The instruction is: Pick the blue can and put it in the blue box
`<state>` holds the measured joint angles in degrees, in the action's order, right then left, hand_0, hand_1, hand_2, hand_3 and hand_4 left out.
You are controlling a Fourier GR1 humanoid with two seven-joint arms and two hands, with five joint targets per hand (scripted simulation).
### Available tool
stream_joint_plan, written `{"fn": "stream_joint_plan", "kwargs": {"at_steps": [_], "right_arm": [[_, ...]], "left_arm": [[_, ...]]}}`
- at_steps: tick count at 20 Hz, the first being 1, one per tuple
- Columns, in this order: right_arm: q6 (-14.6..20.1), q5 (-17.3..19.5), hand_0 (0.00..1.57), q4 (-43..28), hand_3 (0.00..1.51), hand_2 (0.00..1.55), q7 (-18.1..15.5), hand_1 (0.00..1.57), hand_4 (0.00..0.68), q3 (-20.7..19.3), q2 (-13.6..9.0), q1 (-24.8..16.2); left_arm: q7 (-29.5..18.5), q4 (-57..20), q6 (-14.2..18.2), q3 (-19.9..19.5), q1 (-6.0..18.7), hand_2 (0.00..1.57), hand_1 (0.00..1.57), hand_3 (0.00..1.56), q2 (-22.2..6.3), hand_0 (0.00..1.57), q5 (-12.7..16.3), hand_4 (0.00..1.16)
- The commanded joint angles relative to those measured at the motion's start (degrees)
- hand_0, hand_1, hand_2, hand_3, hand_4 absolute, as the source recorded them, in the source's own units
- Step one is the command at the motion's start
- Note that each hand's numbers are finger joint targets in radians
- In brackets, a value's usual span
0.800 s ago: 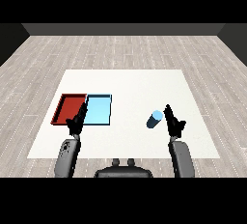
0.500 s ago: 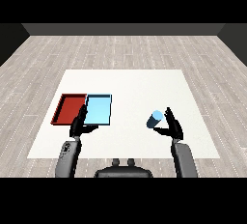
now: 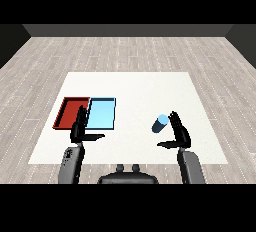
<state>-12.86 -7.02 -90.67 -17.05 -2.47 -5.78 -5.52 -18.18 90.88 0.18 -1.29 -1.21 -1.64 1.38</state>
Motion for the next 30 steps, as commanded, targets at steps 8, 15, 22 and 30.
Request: {"fn": "stream_joint_plan", "kwargs": {"at_steps": [8,15,22,30], "right_arm": [[-4.32,-1.22,0.0,2.34,0.0,0.0,-4.81,0.0,0.0,-2.39,-0.4,-1.16],[-1.31,-2.15,0.0,1.59,0.0,0.0,0.82,0.0,0.0,-3.81,0.2,3.06],[-5.25,-3.6,0.0,10.24,0.0,0.0,-2.5,0.0,0.0,-6.71,-2.12,4.26],[0.18,-1.28,0.0,18.46,0.0,0.0,-1.19,0.0,0.0,-5.99,0.56,11.47]], "left_arm": [[-3.64,-4.56,-0.75,-2.12,3.0,0.0,0.0,0.0,-0.67,0.0,0.99,0.0],[-1.23,1.36,-1.09,-0.68,-1.62,0.0,0.0,0.0,-0.47,0.0,1.29,0.0],[-4.98,0.68,0.25,0.03,-3.32,0.0,0.0,0.0,-0.51,0.0,-1.88,0.0],[-5.75,-1.53,-0.83,-0.54,-1.88,0.0,0.0,0.0,-0.27,0.0,-0.58,0.0]]}}
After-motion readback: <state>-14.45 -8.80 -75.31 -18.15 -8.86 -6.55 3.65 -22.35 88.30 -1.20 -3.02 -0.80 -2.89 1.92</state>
